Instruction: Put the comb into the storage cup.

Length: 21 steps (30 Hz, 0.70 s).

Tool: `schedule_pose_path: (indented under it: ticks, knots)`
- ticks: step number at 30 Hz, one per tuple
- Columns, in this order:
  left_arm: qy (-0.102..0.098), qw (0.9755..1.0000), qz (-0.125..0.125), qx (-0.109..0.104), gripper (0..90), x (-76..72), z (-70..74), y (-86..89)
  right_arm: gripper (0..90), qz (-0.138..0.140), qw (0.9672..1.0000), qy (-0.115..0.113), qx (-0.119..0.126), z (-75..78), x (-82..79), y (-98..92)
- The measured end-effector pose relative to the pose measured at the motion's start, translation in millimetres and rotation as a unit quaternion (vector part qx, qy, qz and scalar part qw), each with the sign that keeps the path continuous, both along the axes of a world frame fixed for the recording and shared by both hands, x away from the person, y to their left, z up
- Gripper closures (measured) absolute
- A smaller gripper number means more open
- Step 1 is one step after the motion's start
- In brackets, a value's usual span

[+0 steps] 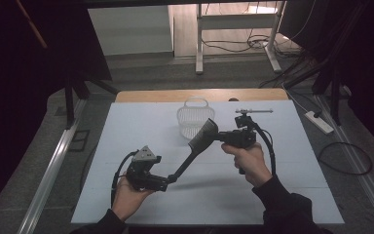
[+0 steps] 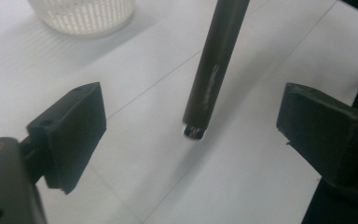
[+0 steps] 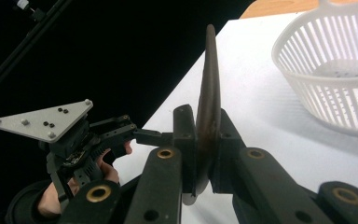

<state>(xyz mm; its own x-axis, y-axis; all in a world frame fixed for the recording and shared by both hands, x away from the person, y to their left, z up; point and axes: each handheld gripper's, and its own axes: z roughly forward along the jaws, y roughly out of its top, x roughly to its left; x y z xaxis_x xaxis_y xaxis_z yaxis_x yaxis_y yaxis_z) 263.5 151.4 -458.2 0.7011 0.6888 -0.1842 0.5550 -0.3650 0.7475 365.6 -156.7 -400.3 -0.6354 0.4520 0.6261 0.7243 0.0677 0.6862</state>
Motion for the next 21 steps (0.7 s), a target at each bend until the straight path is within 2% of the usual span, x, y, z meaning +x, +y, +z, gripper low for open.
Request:
schedule_pose_path:
  ticks: [5,8,10,21]
  knots:
    - [0.005,0.9999,0.005,0.012,5.2,-2.7,2.0,7.4,83.7,-0.008,0.9999,-0.005,0.004,3.7,1.3,-4.3]
    - [0.008,0.9999,0.013,0.003,3.7,-4.3,2.6,13.3,83.7,-0.012,0.9999,-0.009,0.006,6.0,2.2,-6.8]
    - [0.007,0.9998,0.018,0.009,2.4,-4.9,2.9,16.9,83.7,-0.013,0.9998,-0.013,0.008,7.6,2.7,-8.5]
    - [0.006,0.9996,0.029,0.003,0.0,-11.8,1.8,32.4,83.7,-0.025,0.9994,-0.021,0.009,13.7,7.3,-14.8]
